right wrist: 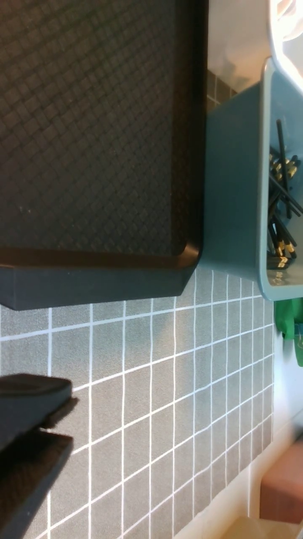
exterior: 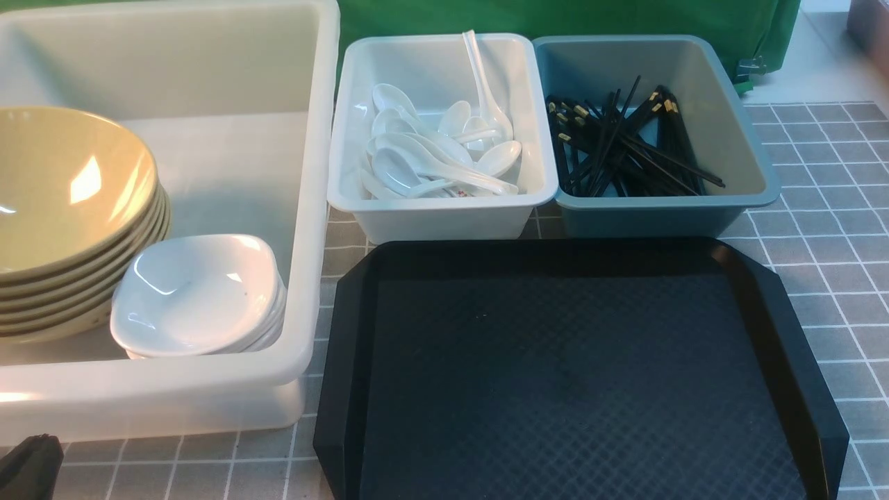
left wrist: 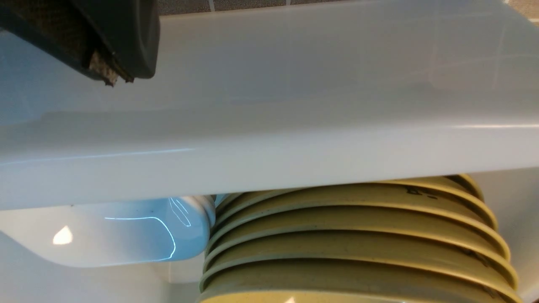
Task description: On grey table put chopsticks spoon bowls plates into blue grey white boxes.
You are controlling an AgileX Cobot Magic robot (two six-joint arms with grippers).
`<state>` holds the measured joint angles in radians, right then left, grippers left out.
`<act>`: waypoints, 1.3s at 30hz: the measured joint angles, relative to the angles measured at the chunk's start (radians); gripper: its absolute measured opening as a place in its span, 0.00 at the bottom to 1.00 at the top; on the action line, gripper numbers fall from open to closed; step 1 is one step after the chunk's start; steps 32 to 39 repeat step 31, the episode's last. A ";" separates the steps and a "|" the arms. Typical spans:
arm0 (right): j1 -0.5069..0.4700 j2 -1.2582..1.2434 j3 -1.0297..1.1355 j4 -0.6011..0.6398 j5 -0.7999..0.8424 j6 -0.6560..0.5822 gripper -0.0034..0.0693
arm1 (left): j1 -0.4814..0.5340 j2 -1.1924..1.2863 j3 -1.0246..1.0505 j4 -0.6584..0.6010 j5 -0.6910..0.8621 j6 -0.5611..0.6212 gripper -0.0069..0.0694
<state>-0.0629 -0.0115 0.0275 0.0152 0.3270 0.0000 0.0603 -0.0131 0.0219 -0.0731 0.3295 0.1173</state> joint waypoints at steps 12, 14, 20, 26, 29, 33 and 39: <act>0.000 0.000 0.000 0.000 0.000 0.000 0.26 | 0.000 0.000 0.000 0.000 0.000 0.000 0.08; 0.000 0.000 0.000 0.000 0.000 0.000 0.26 | 0.000 0.000 0.000 0.000 0.000 0.000 0.08; 0.000 0.000 0.000 0.000 0.000 0.000 0.26 | 0.000 0.000 0.000 0.000 0.000 0.001 0.08; 0.000 0.000 0.000 0.000 0.000 0.000 0.27 | 0.000 0.000 0.000 0.000 0.000 0.001 0.08; 0.000 0.000 0.000 0.000 0.000 0.000 0.27 | 0.000 0.000 0.000 0.000 0.000 0.001 0.08; 0.000 0.000 0.000 0.000 0.000 0.000 0.27 | 0.000 0.000 0.000 0.000 0.000 0.001 0.08; 0.000 0.000 0.000 0.000 0.000 0.000 0.27 | 0.000 0.000 0.000 0.000 0.000 0.001 0.08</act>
